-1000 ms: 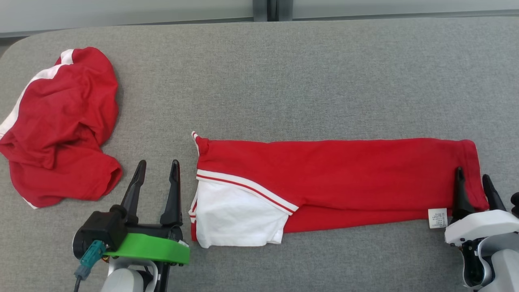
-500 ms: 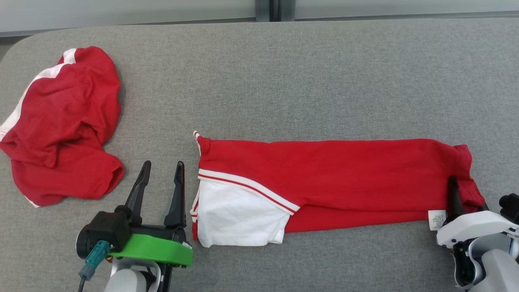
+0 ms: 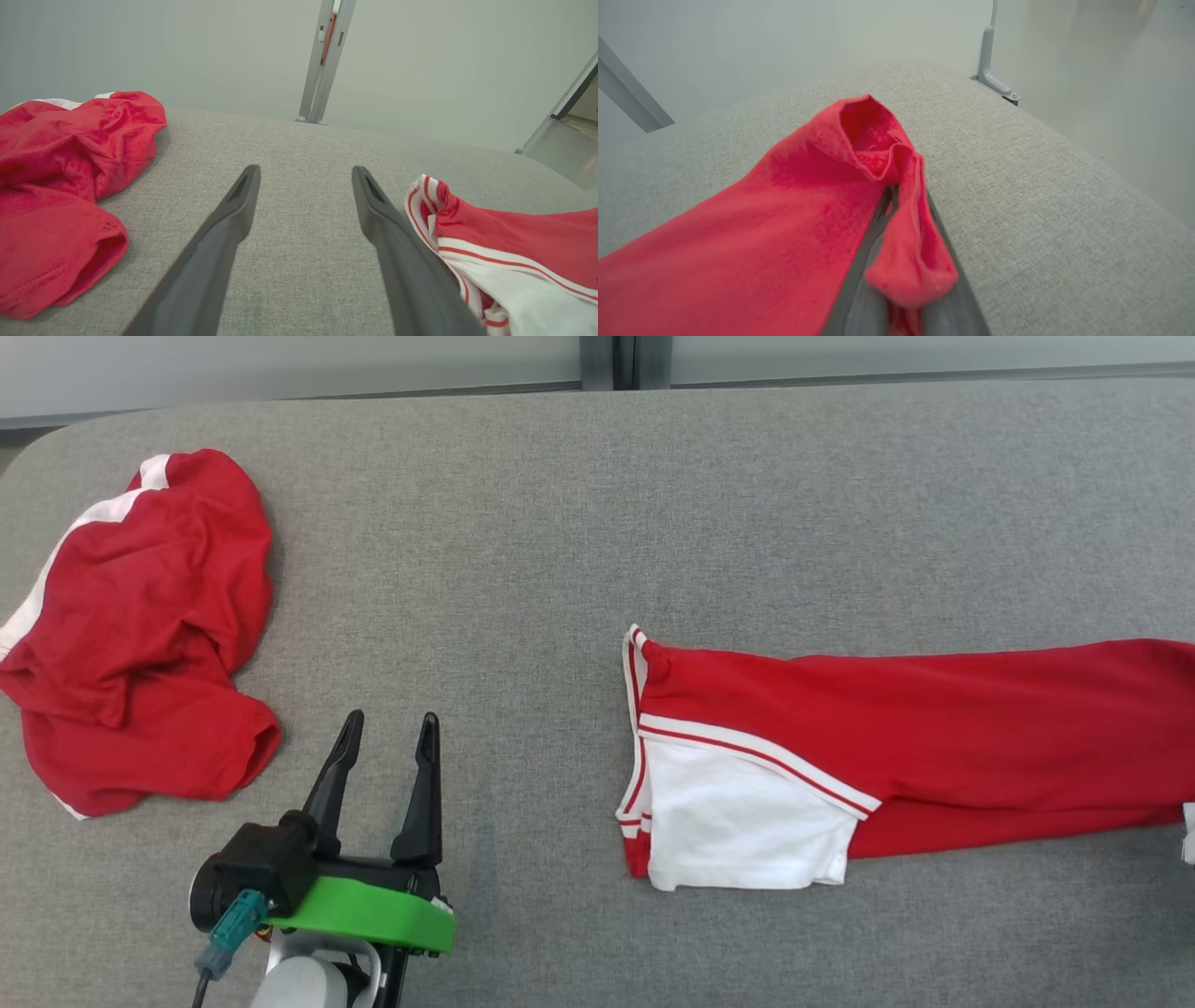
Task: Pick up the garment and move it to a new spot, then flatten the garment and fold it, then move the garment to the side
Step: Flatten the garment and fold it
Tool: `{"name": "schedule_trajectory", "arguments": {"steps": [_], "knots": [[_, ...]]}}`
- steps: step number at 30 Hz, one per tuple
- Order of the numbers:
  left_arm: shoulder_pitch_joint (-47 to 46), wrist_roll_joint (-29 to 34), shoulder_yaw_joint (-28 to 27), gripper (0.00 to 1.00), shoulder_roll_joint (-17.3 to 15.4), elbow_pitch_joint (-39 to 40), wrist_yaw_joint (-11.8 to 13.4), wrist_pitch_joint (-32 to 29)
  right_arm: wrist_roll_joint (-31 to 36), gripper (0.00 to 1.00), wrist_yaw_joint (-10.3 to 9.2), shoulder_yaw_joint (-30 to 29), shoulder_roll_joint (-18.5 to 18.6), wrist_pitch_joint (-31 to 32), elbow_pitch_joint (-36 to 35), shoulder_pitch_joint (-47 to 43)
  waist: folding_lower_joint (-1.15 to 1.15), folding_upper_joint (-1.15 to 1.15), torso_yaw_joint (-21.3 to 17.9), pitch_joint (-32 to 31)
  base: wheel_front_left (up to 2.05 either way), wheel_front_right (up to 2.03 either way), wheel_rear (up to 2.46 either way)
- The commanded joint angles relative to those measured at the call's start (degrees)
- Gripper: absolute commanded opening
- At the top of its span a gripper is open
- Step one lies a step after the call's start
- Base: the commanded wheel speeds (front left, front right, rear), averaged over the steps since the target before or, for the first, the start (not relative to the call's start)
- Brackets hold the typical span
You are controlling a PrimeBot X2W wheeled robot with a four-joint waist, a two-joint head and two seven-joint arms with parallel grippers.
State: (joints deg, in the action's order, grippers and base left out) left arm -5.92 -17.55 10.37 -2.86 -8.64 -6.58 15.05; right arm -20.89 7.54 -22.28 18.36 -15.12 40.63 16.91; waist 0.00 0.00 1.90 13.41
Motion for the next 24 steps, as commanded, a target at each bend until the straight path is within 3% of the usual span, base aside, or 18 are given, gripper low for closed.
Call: {"name": "schedule_trajectory", "arguments": {"steps": [1, 8, 14, 24], "knots": [[-0.61, -0.23, 0.0, 1.0, -0.08, -0.12, 0.01, 0.17, 1.0, 0.0, -0.11, -0.62, -0.1, -0.04, -0.51, 0.72, 0.0, 0.0, 0.03, -0.23, 0.0, 0.0, 0.0], [-0.1, -0.47, -0.09, 1.0, -0.08, -0.19, 0.03, 0.16, 2.52, 0.0, -0.11, 2.43, -2.53, -0.04, -4.87, 2.05, 0.0, 0.0, -0.09, -1.03, 0.0, 0.0, 0.0], [0.75, -0.45, -0.18, 1.0, -0.08, -0.3, 0.02, 0.16, -0.38, 0.0, -0.1, 11.79, -5.78, 0.15, -11.25, 2.34, 0.0, 0.0, -0.29, -2.13, 0.0, 0.0, 0.0], [1.55, -0.89, 0.43, 1.0, -0.08, -0.29, 0.31, 0.16, -4.57, 0.0, -0.1, 27.44, -11.38, 6.25, -23.93, -0.43, 0.0, 0.0, 0.51, -3.76, 0.0, 0.0, 0.0]]}}
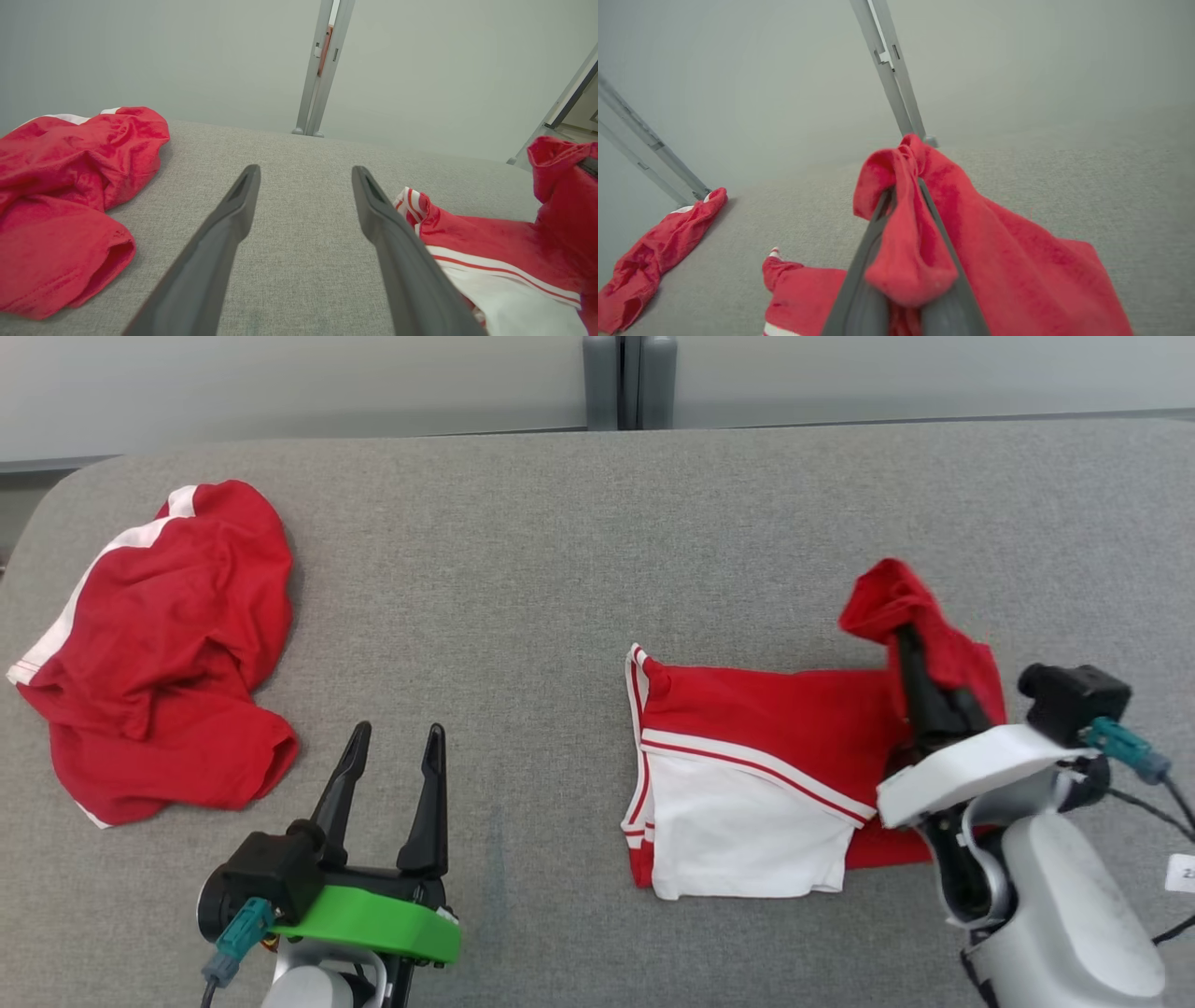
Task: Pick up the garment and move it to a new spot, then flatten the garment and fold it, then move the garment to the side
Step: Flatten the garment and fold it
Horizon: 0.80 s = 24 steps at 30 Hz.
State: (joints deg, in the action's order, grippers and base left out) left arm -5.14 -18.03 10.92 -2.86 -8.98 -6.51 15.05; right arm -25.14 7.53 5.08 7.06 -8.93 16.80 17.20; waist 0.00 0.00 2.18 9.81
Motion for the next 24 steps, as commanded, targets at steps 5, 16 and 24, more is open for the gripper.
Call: {"name": "schedule_trajectory", "arguments": {"steps": [5, 16, 24], "knots": [[0.95, -0.8, 0.29, 1.0, -0.08, 0.0, 0.34, 0.16, -1.24, 0.0, -0.08, 6.1, -2.1, 2.06, -2.66, -2.69, 0.0, 0.0, 1.42, -0.68, 0.0, 0.0, 0.0], [1.33, -0.9, 0.73, 1.0, -0.08, -0.18, 0.28, 0.16, -1.04, 0.0, -0.08, 15.33, -3.91, 0.1, 3.41, -2.09, 0.0, 0.0, 3.75, -1.05, 0.0, 0.0, 0.0], [1.3, -0.93, 0.93, 1.0, -0.08, -0.11, 0.38, 0.16, -0.42, 1.0, -0.08, 20.47, -4.13, -1.49, 9.99, 0.26, 0.0, 0.0, 4.41, -0.65, 0.0, 0.0, 0.0]]}}
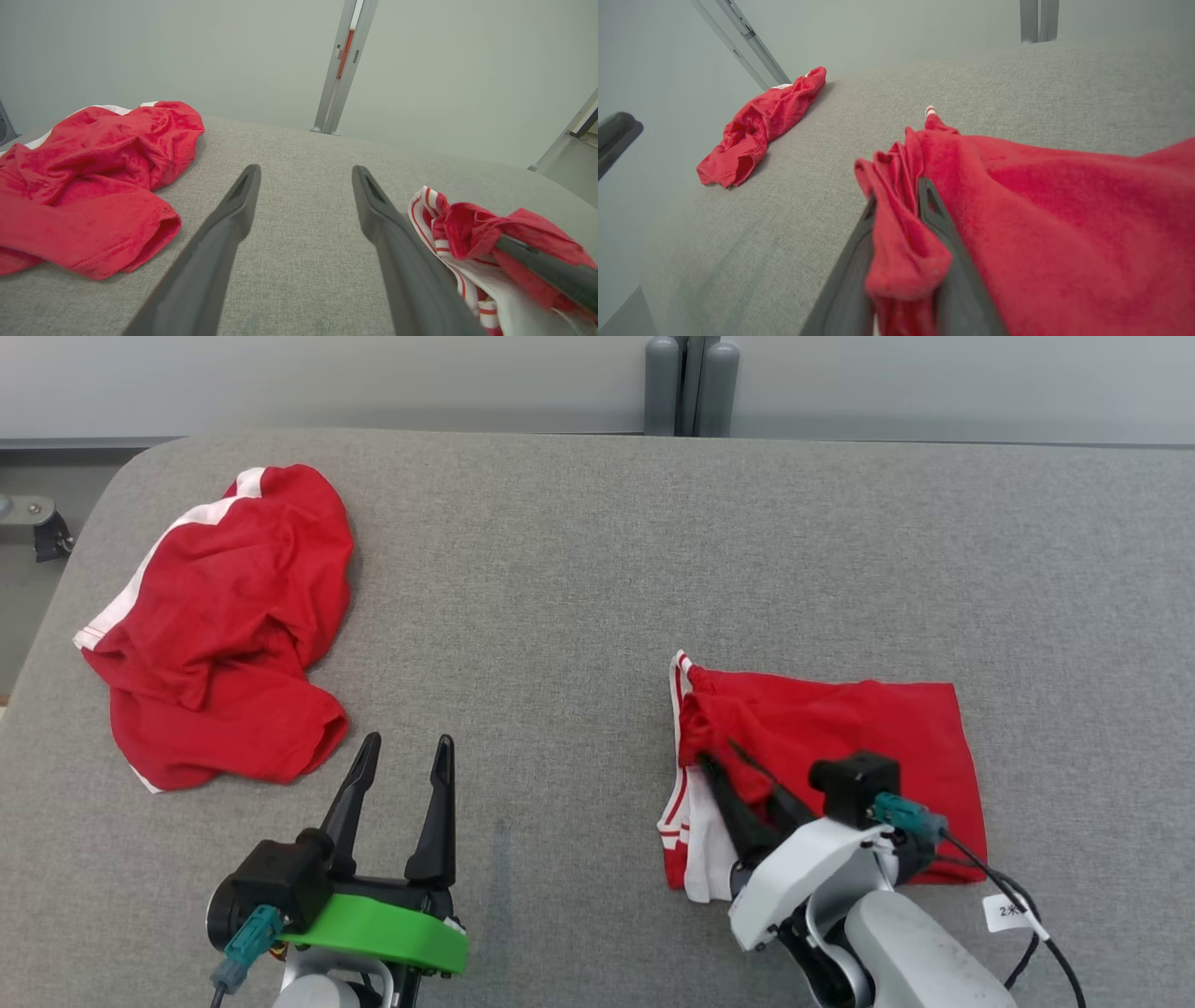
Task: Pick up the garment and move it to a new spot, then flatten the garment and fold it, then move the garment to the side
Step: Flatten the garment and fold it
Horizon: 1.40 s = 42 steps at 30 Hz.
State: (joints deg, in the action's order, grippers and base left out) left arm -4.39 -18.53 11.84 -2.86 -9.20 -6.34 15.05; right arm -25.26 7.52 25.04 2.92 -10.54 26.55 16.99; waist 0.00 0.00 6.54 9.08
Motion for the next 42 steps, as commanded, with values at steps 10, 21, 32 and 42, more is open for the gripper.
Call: {"name": "schedule_trajectory", "arguments": {"steps": [10, 21, 32, 42], "knots": [[0.75, -0.6, 0.22, 1.0, -0.08, -0.04, 0.47, 0.16, -3.6, 1.0, -0.07, 7.72, 1.57, -1.29, -1.09, 3.71, 0.0, 0.0, -1.21, -0.04, 0.0, 0.0, 0.0], [0.26, -0.11, -0.21, 1.0, -0.08, 0.87, 0.63, 0.16, 5.57, 1.0, -0.07, -4.65, 9.18, -4.32, -7.59, 3.66, 0.0, 0.0, -4.52, -0.22, 0.0, 0.0, 0.0], [-0.62, 0.3, -0.95, 1.0, -0.08, 2.8, 1.02, 0.16, 14.06, 1.0, -0.07, -18.26, 9.41, -4.67, -16.94, -4.37, 0.0, 0.0, -6.42, 0.59, 0.0, 0.0, 0.0], [-0.62, 1.35, -1.11, 1.0, -0.08, 3.37, 1.03, 0.16, 15.95, 1.0, -0.07, -21.19, 6.32, -4.67, -19.59, -7.79, 0.0, 0.0, -7.17, 0.85, 0.0, 0.0, 0.0]]}}
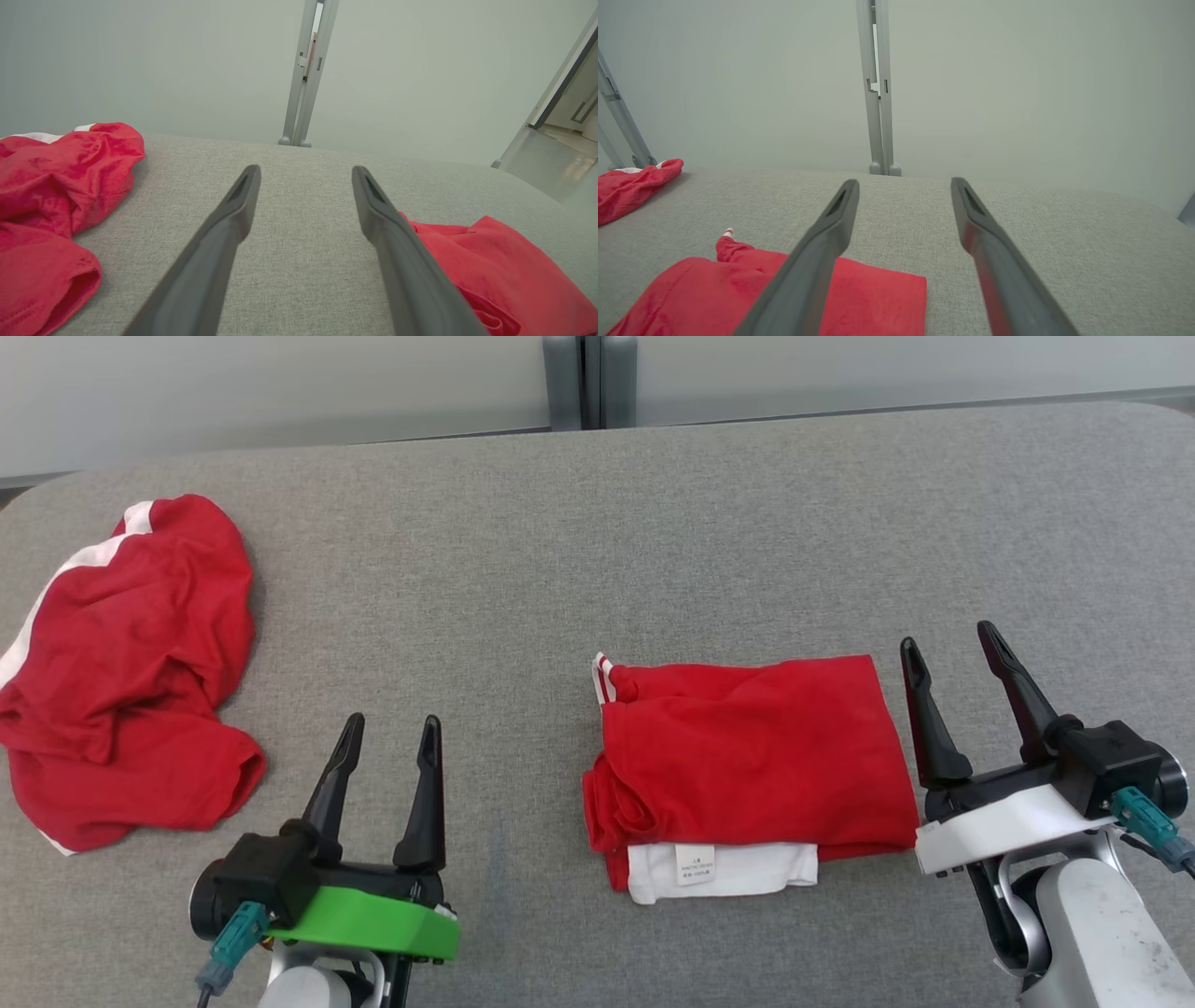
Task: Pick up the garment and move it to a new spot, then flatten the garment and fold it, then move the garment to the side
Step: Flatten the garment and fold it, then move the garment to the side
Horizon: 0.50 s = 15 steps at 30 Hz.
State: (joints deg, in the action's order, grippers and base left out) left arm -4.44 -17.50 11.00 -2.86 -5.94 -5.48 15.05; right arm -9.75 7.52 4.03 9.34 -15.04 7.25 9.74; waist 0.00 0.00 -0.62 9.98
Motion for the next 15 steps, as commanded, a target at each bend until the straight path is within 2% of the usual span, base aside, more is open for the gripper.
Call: {"name": "schedule_trajectory", "arguments": {"steps": [1, 15], "knots": [[-0.49, 0.37, -0.33, 1.0, -0.08, 0.14, 0.15, 0.16, 0.46, 1.0, -0.07, -0.23, -0.22, -0.18, -0.28, -0.64, 0.0, 0.0, -0.04, -0.15, 0.0, 0.0, 0.0], [0.06, 0.19, 0.42, 1.0, -0.08, -0.23, 0.13, 0.16, 0.42, 1.0, -0.07, -0.9, -0.89, -0.18, 1.01, -1.06, 0.0, 0.0, 0.07, -0.19, 0.0, 0.0, 0.0]]}}
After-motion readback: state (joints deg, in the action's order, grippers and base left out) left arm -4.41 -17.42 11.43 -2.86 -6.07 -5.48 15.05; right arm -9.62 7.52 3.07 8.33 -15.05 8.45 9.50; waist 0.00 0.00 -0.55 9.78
